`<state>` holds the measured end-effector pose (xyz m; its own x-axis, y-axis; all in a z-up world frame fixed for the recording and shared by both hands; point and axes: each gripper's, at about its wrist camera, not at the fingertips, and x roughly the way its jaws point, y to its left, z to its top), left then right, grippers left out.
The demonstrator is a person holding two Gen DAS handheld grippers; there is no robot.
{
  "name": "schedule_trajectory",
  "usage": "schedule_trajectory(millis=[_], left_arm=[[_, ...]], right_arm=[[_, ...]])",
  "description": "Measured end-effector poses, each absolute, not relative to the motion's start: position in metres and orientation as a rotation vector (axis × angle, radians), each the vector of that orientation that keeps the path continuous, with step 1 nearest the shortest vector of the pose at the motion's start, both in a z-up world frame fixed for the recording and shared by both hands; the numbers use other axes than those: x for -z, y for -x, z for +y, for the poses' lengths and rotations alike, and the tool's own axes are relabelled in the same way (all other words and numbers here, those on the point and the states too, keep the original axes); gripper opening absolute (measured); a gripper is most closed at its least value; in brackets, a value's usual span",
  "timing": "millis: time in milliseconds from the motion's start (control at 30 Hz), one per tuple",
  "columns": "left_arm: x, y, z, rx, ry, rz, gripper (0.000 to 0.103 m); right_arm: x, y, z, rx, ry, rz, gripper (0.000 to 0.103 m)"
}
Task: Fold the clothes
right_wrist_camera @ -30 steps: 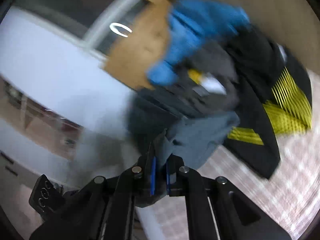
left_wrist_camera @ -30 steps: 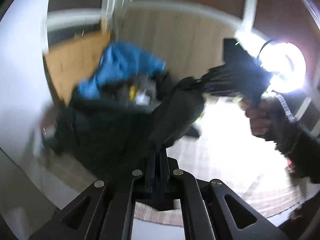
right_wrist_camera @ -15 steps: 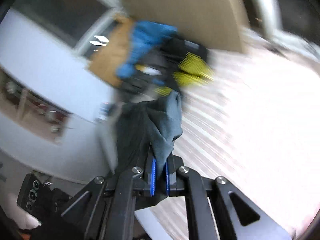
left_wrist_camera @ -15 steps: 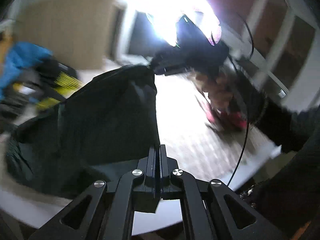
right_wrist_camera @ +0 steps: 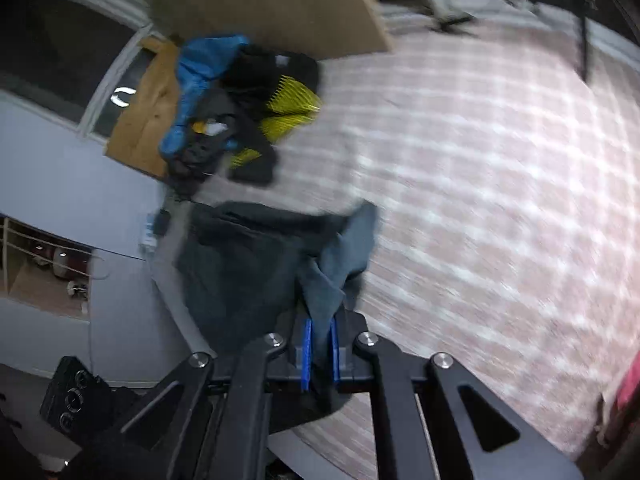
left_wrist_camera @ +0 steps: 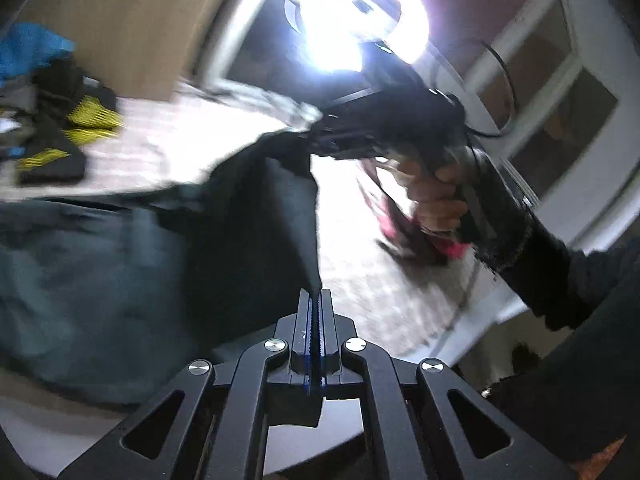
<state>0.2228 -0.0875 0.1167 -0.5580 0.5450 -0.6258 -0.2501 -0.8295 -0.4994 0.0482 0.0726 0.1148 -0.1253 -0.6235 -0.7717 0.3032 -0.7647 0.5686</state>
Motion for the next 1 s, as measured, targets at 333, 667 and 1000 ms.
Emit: schedule_trajectory(millis=[333,667,1000], left_arm=[[-0.091,-0.274,-0.294,-2.676,1.099,-0.730,0.002],[0.004,-0.251,-0.401,-2.588,1.349,-0.872,0.005],[-0.079,-0.233,-0.395,-2.694,1.257,-0.625,0.003]], right_arm=[[-0.127,-0.012,-0.177,1.835,-1.406,-0.122,0.007],[-0.044,0.025,-0.294,1.801,-1.610,0.012,0.017],[-0.133,0.020,-0.177,1.979,-1.389,-0.116,0.055]])
